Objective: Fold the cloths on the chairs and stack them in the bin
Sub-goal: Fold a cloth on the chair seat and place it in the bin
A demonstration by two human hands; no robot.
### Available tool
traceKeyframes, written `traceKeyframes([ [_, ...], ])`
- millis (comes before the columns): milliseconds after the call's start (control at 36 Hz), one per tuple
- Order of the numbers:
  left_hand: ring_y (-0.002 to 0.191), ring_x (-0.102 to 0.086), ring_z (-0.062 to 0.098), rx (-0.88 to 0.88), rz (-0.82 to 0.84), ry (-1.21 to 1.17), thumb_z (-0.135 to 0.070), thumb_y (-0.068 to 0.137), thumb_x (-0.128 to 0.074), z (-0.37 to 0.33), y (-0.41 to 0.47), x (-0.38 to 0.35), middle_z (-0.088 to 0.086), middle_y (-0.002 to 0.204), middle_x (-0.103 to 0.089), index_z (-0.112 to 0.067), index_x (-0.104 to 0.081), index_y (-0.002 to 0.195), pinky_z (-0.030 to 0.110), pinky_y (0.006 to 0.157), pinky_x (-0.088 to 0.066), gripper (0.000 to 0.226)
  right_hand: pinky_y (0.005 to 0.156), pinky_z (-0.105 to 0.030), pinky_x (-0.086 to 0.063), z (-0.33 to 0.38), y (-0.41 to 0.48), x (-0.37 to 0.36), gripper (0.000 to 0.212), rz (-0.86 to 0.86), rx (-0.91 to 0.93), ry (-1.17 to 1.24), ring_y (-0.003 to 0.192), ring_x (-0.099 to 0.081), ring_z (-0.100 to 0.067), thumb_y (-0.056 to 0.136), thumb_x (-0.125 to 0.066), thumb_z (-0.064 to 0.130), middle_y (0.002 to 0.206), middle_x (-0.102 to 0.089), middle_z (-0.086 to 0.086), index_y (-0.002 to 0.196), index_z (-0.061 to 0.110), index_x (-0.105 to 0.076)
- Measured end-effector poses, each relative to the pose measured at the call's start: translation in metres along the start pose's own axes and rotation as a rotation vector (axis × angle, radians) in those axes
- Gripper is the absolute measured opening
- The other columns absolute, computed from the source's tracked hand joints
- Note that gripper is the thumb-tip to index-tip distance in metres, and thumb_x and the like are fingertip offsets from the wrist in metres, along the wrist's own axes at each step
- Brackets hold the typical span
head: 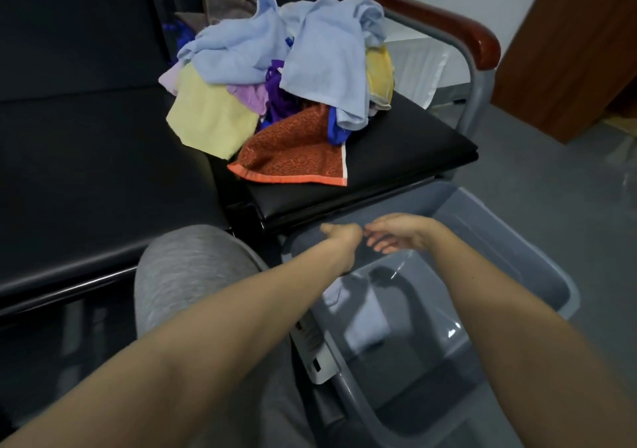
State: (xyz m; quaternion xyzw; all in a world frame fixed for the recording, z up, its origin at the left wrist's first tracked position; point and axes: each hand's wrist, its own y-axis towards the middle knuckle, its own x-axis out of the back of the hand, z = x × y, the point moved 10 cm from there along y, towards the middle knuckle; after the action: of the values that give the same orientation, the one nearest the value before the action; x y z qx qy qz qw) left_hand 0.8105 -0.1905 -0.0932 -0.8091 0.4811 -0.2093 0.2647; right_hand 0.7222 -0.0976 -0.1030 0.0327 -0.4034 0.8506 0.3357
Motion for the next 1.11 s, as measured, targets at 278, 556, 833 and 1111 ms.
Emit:
traceKeyframes([
  [278,0.053,-0.049,0.013,-0.283,0.249,-0.063,0.0,0.092,-0.042,-0.127,-0.038,0.019,0.0,0.039,-0.051,-0.008,-0.048,0.074,0.021,0.054,-0.043,0.021,0.039,-0.017,-0.014,0.127,-0.047,0.01,0.036,0.057,0.389,0.188,0.033,-0.018,-0.002,0.101,-0.039,0.018,0.037,-0.026,0.006,0.066,0.014,-0.048],
  [556,0.103,-0.058,0.026,-0.809,-0.33,0.54,-0.004,0.082,-0.054,-0.214,-0.034,0.138,0.012,0.109,-0.065,-0.004,-0.063,0.106,0.029,0.085,-0.041,0.025,0.038,-0.016,-0.021,0.228,-0.045,0.015,0.005,-0.309,0.594,-0.019,0.036,-0.031,-0.004,0.094,-0.056,0.013,0.055,-0.038,0.001,0.091,0.017,-0.058],
  [833,0.108,-0.057,0.031,-0.835,-0.303,0.527,-0.006,0.084,-0.057,-0.27,0.003,0.153,0.017,0.116,-0.062,-0.001,-0.051,0.122,0.032,0.087,-0.041,0.038,0.086,-0.032,-0.039,0.298,-0.036,0.042,0.055,-0.767,0.681,-0.538,0.109,-0.05,-0.024,0.084,-0.059,0.013,0.118,-0.045,-0.008,0.136,0.014,-0.04],
  [1111,0.087,-0.06,0.021,-0.776,-0.271,0.313,-0.017,0.085,-0.065,-0.273,0.04,0.134,0.012,0.101,-0.067,-0.006,-0.065,0.101,0.026,0.073,-0.04,0.019,0.096,-0.037,-0.034,0.297,-0.016,0.058,0.038,-0.984,0.538,-0.658,0.119,-0.047,-0.036,0.096,-0.039,0.014,0.133,-0.053,-0.013,0.131,0.016,-0.053],
])
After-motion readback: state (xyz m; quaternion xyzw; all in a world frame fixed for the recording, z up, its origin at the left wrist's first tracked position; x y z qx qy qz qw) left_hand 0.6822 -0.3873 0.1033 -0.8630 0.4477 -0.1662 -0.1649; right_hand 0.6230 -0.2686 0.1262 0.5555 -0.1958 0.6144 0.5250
